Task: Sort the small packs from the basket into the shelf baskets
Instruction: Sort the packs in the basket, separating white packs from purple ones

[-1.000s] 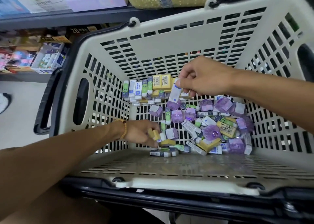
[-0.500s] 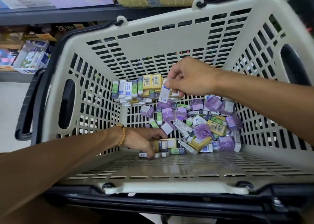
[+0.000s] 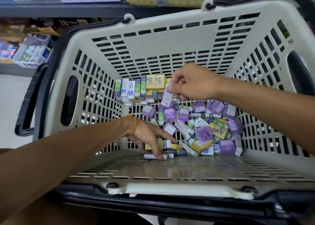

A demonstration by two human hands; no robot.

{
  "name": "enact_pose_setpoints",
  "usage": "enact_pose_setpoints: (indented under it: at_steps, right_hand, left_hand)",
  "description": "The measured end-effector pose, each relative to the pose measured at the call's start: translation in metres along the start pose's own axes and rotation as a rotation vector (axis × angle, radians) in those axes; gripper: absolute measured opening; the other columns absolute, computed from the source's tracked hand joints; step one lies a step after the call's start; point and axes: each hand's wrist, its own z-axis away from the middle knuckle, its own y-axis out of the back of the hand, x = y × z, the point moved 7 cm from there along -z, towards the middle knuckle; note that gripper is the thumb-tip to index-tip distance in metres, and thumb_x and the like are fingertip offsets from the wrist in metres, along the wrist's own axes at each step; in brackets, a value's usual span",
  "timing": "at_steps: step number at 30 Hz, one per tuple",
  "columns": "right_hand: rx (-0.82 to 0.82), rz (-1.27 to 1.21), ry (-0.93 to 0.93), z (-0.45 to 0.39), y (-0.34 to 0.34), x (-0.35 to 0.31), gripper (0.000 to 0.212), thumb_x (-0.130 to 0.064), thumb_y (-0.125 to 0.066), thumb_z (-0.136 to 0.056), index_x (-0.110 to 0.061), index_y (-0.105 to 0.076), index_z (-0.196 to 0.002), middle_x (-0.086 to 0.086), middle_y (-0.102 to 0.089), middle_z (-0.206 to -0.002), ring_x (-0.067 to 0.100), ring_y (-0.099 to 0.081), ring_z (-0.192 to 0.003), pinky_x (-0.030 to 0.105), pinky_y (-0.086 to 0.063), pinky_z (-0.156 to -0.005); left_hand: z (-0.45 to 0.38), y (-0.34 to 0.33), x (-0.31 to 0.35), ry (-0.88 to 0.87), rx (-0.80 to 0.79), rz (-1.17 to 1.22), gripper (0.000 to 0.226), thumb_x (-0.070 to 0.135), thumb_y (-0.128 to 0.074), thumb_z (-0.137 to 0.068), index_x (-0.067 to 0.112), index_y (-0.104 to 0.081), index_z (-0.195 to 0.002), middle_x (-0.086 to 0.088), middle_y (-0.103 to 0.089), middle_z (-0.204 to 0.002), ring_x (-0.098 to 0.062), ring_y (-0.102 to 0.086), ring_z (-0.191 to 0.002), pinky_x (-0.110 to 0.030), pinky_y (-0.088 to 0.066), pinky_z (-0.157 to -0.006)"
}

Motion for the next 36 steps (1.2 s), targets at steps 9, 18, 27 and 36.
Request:
enact_pose_setpoints:
  at_steps: [9,18,27,36]
  right_hand:
    - [0.015,-0.068,-0.042,-0.003,0.003,0.007,0.018,-0.026,-0.058,-0.097,-0.013,-0.066,-0.089,0.002,-0.069,-0.077,0.008,-0.066,-0.059,0.016,-0.047,-0.048]
    - [0.173,-0.188,-0.155,-0.012,0.036,0.028,0.016,-0.015,-0.056,-0.098,-0.013,-0.067,-0.088,0.005,-0.070,-0.078,0.006,-0.065,-0.057,0.024,-0.053,-0.055]
    - [0.061,-0.244,-0.312,-0.039,0.010,0.035,0.015,0.003,-0.052,-0.095,-0.004,-0.065,-0.096,0.017,-0.070,-0.088,0.017,-0.064,-0.068,0.026,-0.056,-0.064]
    - [-0.117,-0.535,-0.066,-0.011,0.002,-0.015,0.021,-0.037,-0.064,-0.093,-0.024,-0.071,-0.108,0.001,-0.073,-0.102,0.014,-0.069,-0.074,0.022,-0.051,-0.058]
  left_hand:
    - [0.008,0.013,0.002,-0.008,0.085,0.081,0.070,0.008,-0.075,-0.078,0.032,-0.049,-0.139,0.003,-0.018,-0.157,-0.041,-0.034,-0.133,-0.018,-0.048,-0.050]
    - [0.082,0.026,0.020,-0.318,0.225,0.490,0.074,0.021,-0.080,-0.059,0.015,-0.056,-0.129,-0.011,-0.063,-0.117,-0.021,-0.065,-0.096,-0.026,-0.056,-0.067]
    - [0.129,0.040,0.008,-0.639,0.322,1.200,0.093,0.028,-0.088,-0.055,0.004,-0.046,-0.135,-0.023,-0.059,-0.106,-0.025,-0.064,-0.063,-0.026,-0.055,-0.046]
    - [0.116,0.046,0.030,-0.728,0.251,1.288,0.042,0.033,-0.063,-0.076,0.005,-0.069,-0.107,-0.016,-0.066,-0.097,-0.020,-0.063,-0.061,-0.023,-0.055,-0.049]
